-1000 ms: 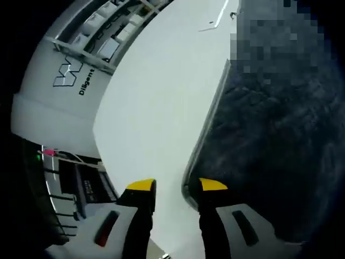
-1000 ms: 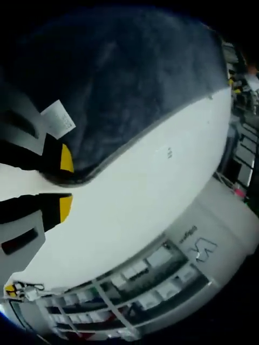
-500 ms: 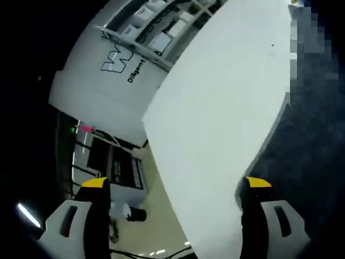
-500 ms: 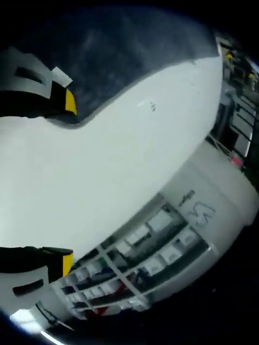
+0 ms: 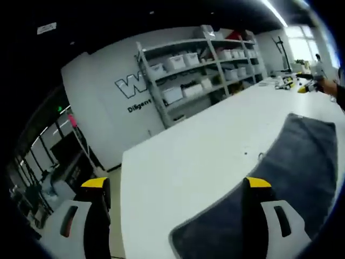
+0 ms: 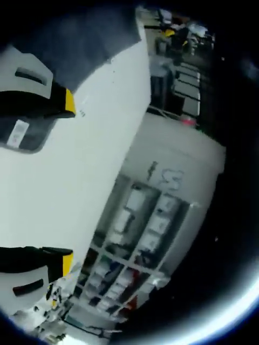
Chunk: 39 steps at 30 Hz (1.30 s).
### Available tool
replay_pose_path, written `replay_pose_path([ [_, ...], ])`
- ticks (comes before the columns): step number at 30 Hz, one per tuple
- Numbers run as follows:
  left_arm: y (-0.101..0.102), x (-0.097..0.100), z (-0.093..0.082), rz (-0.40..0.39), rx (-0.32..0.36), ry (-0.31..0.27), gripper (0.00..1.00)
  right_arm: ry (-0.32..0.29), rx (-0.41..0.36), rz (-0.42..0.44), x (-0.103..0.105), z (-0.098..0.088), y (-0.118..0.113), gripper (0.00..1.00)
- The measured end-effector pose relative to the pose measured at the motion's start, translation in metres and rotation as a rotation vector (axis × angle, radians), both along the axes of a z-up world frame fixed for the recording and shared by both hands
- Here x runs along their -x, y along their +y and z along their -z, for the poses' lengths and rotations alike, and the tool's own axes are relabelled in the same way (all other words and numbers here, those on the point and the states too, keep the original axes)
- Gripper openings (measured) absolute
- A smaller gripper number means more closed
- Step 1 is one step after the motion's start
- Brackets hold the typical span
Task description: Open the folded towel by lifting each exposed corner and separating the folded layers until the towel lies flat within the target outline without major curled edges
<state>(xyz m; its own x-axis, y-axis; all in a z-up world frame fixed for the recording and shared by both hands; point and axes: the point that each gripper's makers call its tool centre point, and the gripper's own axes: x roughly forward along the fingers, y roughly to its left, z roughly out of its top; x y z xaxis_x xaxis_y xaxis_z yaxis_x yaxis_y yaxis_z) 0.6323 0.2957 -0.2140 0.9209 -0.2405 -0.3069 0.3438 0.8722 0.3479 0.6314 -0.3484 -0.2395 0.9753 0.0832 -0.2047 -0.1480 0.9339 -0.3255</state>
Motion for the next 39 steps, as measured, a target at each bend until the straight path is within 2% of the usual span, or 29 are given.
replay_pose_path([
  [2, -0.002, 0.015, -0.01, 0.006, 0.026, -0.034, 1.0, -0.016, -0.011, -0.005, 0.011, -0.009, 0.003, 1.0],
  [4, -0.006, 0.029, -0.017, 0.015, 0.049, -0.063, 1.0, -0.045, -0.021, -0.028, 0.041, -0.012, 0.017, 1.0],
  [8, -0.015, 0.062, -0.025, 0.042, 0.071, -0.102, 1.0, -0.077, -0.048, -0.05, 0.071, -0.025, 0.027, 1.0],
  [10, -0.029, 0.084, -0.02, 0.1, 0.068, -0.087, 1.0, -0.099, -0.061, -0.06, 0.088, -0.034, 0.034, 1.0],
  [12, -0.032, 0.099, -0.017, 0.1, 0.072, -0.071, 1.0, -0.106, -0.052, -0.068, 0.105, -0.039, 0.04, 1.0],
  [15, -0.032, 0.115, -0.02, 0.096, 0.06, -0.094, 1.0, -0.096, -0.027, -0.069, 0.13, -0.036, 0.053, 1.0],
  [18, -0.036, 0.133, -0.022, 0.107, 0.066, -0.1, 1.0, -0.085, -0.046, -0.09, 0.148, -0.035, 0.063, 1.0],
  [26, -0.048, 0.182, -0.02, 0.152, 0.156, -0.121, 1.0, -0.087, -0.104, -0.116, 0.203, -0.026, 0.082, 1.0],
  [28, -0.049, 0.194, -0.017, 0.158, 0.173, -0.121, 1.0, -0.075, -0.101, -0.118, 0.203, -0.023, 0.084, 1.0],
  [30, -0.05, 0.203, -0.011, 0.158, 0.179, -0.109, 1.0, -0.054, -0.087, -0.128, 0.213, -0.015, 0.088, 1.0],
  [34, -0.049, 0.22, -0.003, 0.141, 0.19, -0.122, 1.0, -0.048, -0.111, -0.155, 0.229, -0.011, 0.092, 1.0],
  [39, -0.061, 0.245, 0.012, 0.175, 0.197, -0.106, 1.0, -0.025, -0.116, -0.196, 0.251, 0.002, 0.105, 1.0],
])
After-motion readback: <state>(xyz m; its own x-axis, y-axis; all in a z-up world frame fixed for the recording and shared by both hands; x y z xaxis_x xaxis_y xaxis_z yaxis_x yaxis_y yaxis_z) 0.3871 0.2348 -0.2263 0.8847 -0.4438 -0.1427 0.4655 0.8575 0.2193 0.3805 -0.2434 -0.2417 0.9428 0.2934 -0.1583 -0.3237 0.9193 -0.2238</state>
